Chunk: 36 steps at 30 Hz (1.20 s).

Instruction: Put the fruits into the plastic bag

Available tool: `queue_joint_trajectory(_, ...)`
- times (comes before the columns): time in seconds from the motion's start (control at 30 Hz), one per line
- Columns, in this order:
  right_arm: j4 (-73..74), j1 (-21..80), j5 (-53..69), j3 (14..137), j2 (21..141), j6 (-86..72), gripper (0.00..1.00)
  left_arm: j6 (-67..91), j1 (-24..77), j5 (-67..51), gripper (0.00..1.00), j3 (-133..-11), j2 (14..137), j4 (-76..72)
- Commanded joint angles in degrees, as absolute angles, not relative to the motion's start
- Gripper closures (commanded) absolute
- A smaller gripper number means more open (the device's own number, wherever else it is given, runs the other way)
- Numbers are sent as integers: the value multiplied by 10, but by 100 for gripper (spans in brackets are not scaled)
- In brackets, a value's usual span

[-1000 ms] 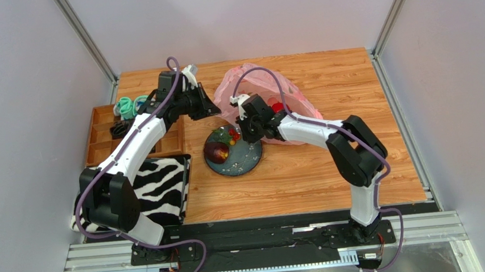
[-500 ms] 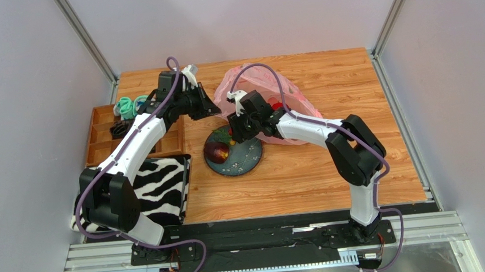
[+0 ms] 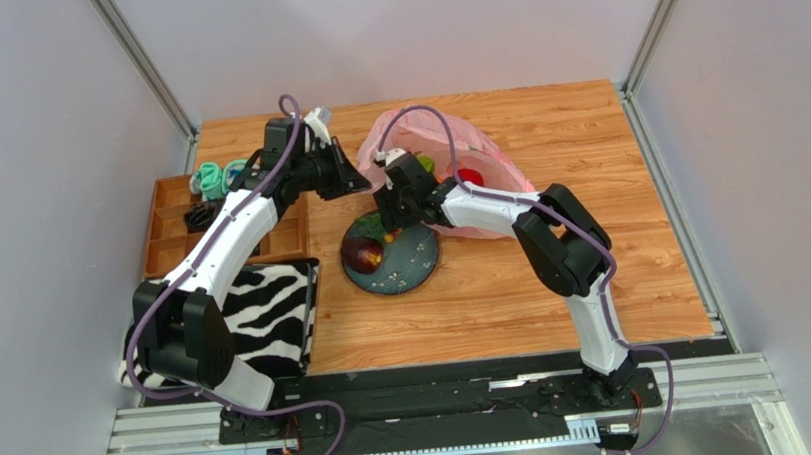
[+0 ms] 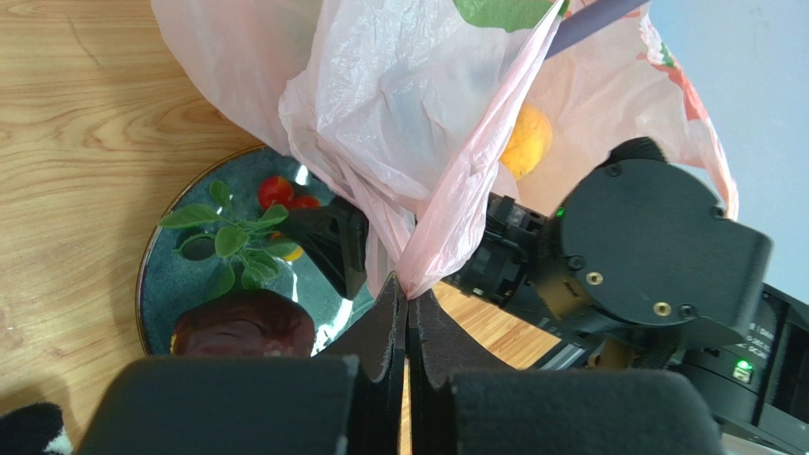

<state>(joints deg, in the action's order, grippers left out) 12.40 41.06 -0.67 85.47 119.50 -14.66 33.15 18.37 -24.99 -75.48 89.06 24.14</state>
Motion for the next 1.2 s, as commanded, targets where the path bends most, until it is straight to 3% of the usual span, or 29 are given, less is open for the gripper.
queue_joint_trajectory(0.0,134,426,-87,868,1205,-127,47,328,182,-258,100,-765,883,224)
queue_joint_trajectory(0.33,141,427,-142,818,1182,-98,53,335,180,-264,100,-766,886,219)
queue_joint_trajectory(0.47,149,430,-202,791,1163,-70,62,340,180,-262,100,-760,888,210)
queue_joint_trajectory(0.7,127,430,-238,729,1102,-13,68,346,180,-268,100,-766,888,198)
queue_joint_trajectory(1.03,126,430,-249,672,1045,-3,70,344,180,-264,100,-758,876,189)
queue_joint_trajectory(1.17,129,430,-194,669,1013,-2,68,342,179,-264,100,-764,881,190)
